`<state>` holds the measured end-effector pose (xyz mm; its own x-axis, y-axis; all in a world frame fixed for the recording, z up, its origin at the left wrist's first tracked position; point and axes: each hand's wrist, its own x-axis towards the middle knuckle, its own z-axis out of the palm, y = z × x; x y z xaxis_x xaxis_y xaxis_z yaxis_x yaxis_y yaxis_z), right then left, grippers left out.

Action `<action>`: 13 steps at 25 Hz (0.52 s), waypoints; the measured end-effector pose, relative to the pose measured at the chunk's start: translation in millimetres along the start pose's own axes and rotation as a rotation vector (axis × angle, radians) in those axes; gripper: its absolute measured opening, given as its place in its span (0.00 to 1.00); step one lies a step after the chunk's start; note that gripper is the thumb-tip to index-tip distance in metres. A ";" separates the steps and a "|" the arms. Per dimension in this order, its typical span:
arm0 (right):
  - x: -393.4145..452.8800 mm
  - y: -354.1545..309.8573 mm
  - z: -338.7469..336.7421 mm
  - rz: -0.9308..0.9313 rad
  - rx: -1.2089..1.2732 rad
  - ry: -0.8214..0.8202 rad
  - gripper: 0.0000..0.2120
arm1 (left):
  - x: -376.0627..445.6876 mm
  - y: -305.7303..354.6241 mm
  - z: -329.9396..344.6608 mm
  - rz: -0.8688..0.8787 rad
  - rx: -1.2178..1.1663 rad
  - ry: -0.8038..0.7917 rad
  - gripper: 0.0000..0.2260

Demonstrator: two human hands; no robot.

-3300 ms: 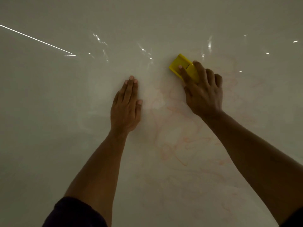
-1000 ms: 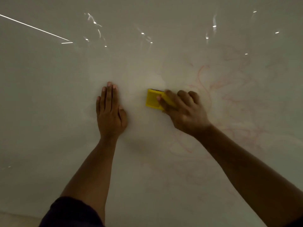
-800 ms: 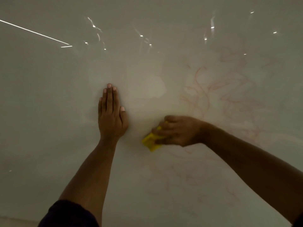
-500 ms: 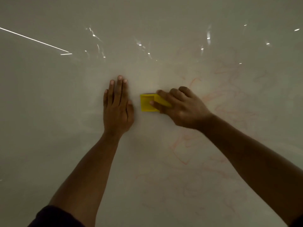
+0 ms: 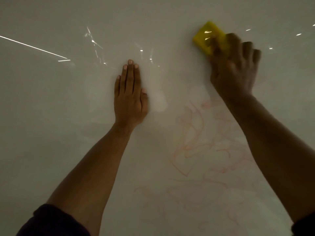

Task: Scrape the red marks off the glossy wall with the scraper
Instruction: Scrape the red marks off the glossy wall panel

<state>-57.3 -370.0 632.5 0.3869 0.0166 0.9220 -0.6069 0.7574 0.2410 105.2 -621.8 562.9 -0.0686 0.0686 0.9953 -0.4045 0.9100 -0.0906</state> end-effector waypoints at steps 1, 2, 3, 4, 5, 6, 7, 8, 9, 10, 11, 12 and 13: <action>1.1 -1.4 -0.6 0.183 0.019 -0.003 0.16 | 5.9 7.3 1.5 0.000 -0.004 0.007 0.29; -2.2 -10.3 -2.5 0.229 0.046 -0.018 0.17 | 12.0 14.7 2.9 0.011 0.000 0.016 0.29; -10.3 -21.0 -3.9 0.111 0.090 -0.032 0.16 | 17.8 21.3 4.3 0.038 0.007 0.021 0.29; -22.8 -30.0 -5.4 -0.119 0.143 -0.034 0.16 | 23.3 25.9 5.7 0.075 0.014 0.021 0.28; -33.0 -31.9 -7.9 -0.342 0.172 -0.036 0.15 | 27.3 27.4 6.5 0.114 0.019 0.016 0.28; -35.7 -21.8 -11.3 -0.468 0.166 -0.034 0.16 | 30.2 27.8 7.5 0.142 0.022 0.008 0.28; -33.6 -7.8 -13.6 -0.458 0.141 -0.027 0.15 | 31.6 27.1 8.1 0.151 0.025 0.001 0.28; -30.2 5.4 -13.9 -0.315 0.094 -0.024 0.14 | 31.5 26.4 8.2 0.146 0.025 -0.003 0.29; -25.6 17.3 -14.3 -0.089 0.048 -0.036 0.15 | 31.0 26.4 8.7 0.137 0.019 -0.001 0.29; -21.6 22.2 -14.2 0.154 0.011 -0.051 0.17 | 30.2 26.5 8.8 0.129 0.013 0.005 0.29; -20.0 18.6 -13.7 0.326 -0.018 -0.072 0.20 | 29.5 27.3 8.9 0.127 0.009 0.011 0.29; -17.3 8.4 -14.9 0.367 -0.028 -0.102 0.21 | 29.4 27.9 9.2 0.130 0.006 0.018 0.28; -15.9 -3.6 -15.1 0.266 0.010 -0.114 0.20 | 29.3 28.2 9.0 0.134 0.006 0.025 0.28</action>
<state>-50.8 -363.2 612.4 0.1329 0.1400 0.9812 -0.6837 0.7296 -0.0114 83.6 -597.8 589.2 -0.0998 0.1992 0.9749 -0.3988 0.8896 -0.2227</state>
